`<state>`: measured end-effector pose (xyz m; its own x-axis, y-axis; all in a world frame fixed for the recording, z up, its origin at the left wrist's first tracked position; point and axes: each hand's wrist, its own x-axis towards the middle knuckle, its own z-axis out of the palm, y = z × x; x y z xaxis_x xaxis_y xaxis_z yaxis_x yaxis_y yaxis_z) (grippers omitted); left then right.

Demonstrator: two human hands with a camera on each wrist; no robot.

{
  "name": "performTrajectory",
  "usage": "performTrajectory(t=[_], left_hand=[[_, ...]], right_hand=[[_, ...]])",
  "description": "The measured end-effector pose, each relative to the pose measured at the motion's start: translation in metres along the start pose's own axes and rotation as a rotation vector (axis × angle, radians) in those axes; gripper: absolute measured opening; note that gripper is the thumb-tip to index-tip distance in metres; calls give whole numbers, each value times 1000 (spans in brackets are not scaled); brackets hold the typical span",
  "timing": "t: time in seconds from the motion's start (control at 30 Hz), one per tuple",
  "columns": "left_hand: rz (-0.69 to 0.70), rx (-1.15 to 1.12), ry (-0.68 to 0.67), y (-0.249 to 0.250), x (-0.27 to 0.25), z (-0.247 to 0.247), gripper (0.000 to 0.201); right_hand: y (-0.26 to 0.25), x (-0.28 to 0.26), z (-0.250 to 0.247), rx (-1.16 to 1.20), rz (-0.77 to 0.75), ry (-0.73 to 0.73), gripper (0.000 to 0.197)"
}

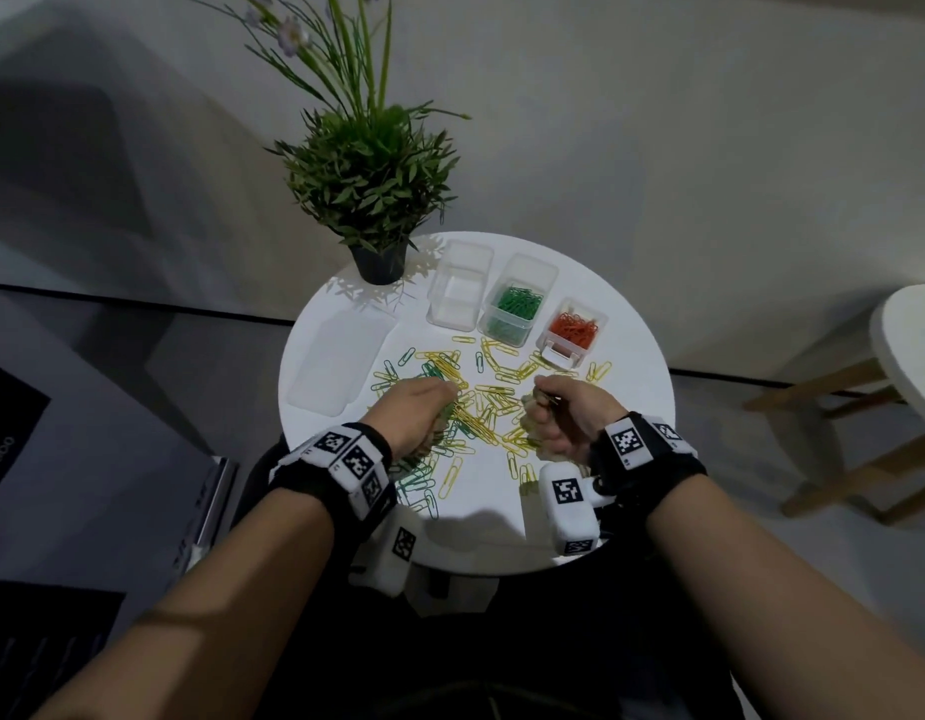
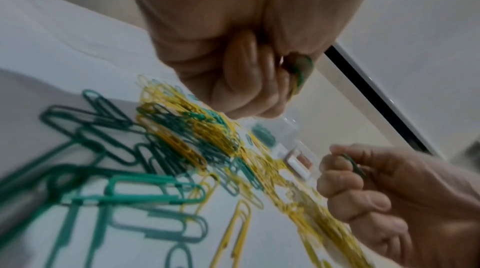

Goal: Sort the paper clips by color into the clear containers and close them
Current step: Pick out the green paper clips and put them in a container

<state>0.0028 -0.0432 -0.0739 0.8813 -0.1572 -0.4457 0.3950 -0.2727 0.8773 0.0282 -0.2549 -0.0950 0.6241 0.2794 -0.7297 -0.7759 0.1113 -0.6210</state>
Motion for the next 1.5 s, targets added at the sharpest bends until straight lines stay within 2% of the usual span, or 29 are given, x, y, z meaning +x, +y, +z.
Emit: performTrajectory(t=[0.07, 0.17, 0.23, 0.33, 0.43, 0.5, 0.57, 0.63, 0.73, 0.8, 0.93, 1.03, 1.23, 1.4, 1.5], left_hand=[[-12, -151, -7, -3, 1, -7, 31], [-15, -286, 53, -6, 2, -14, 33], [-38, -338, 52, -7, 3, -18, 32], [-80, -385, 21, -5, 6, -23, 27], [-80, -439, 22, -2, 10, -29, 17], [-98, -542, 23, 0, 13, -34, 11], [-130, -603, -9, 1, 18, -41, 14], [-181, -618, -44, 1, 24, -49, 20], [-248, -617, -33, -1, 35, -61, 33], [-221, -455, 50, 0, 43, -66, 29], [26, 405, 329, -3, 58, -71, 20], [61, 753, 380, 1, 65, -68, 17], [61, 1049, 304, 13, 77, -58, 19], [118, 1143, 268, 17, 81, -55, 9], [143, 1165, 256, 19, 81, -52, 7]], right_hand=[[-1, 0, 8, -18, -13, 14, 36], [-7, 2, 19, 17, -92, 119, 19], [-13, 6, 24, -28, -106, 173, 23], [-21, 16, 34, -251, -107, 256, 22], [-35, 20, 49, -361, -86, 307, 18], [-43, 27, 55, -539, -139, 356, 19], [-46, 35, 58, -764, -239, 442, 26], [-46, 43, 59, -873, -309, 507, 22], [-47, 49, 62, -1086, -317, 563, 16], [-51, 52, 65, -1192, -312, 556, 13], [-53, 58, 68, -1295, -312, 536, 12], [-54, 58, 65, -1304, -321, 566, 17], [-55, 56, 66, -1377, -238, 597, 26], [-57, 67, 72, -1463, -212, 576, 10], [-56, 73, 75, -1512, -199, 555, 9]])
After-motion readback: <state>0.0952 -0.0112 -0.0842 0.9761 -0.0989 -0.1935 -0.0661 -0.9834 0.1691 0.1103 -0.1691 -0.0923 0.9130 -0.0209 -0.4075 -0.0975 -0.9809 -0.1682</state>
